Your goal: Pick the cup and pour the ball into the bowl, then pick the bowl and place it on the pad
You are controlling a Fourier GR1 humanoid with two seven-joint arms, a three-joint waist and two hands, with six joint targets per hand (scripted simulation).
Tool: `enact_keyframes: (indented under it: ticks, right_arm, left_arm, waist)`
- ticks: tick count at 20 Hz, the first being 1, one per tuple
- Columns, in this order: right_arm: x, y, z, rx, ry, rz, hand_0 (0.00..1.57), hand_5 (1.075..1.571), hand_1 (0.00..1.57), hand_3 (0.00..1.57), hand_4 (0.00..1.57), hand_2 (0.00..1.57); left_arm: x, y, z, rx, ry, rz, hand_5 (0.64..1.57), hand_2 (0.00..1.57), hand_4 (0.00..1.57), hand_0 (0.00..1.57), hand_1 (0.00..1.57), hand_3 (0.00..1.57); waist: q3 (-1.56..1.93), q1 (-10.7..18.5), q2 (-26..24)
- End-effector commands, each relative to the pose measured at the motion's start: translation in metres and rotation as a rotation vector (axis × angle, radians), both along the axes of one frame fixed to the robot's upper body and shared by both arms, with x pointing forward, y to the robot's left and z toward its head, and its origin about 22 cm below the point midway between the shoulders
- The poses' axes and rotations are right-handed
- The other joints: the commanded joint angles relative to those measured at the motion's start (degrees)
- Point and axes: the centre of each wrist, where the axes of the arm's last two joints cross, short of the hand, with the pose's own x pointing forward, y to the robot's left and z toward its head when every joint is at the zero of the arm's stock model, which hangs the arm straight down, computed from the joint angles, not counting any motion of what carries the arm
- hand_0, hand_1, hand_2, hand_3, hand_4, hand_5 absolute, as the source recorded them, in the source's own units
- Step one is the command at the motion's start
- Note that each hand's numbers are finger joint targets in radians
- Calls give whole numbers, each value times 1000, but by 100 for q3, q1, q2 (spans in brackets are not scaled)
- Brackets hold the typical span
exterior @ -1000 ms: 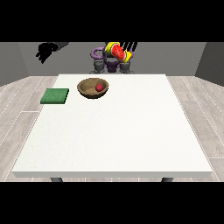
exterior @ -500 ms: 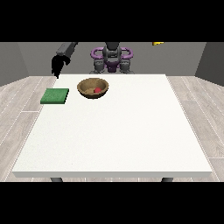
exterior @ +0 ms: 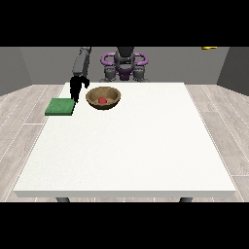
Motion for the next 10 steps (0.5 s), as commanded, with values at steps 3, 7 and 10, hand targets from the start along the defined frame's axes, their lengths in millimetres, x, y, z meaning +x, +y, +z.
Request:
enact_keyframes:
  ticks: [3,7,10]
  right_arm:
    - [-10,14,-35,17,19,28,0,1557,0,0,595,0]
    - [2,32,-38,19,-21,37,0,1554,0,0,536,0]
    - [22,32,-27,-10,2,45,0,1554,0,0,523,0]
  left_arm:
    - [-21,18,-27,-24,40,-20,1544,0,995,0,0,0]
    - [-33,57,6,-5,-39,12,1536,0,1009,0,0,0]
    - [-38,67,-4,-31,-27,22,1536,0,1012,0,0,0]
  waist:
    - [5,-33,-43]
    - [5,-153,243]
    - [4,-255,290]
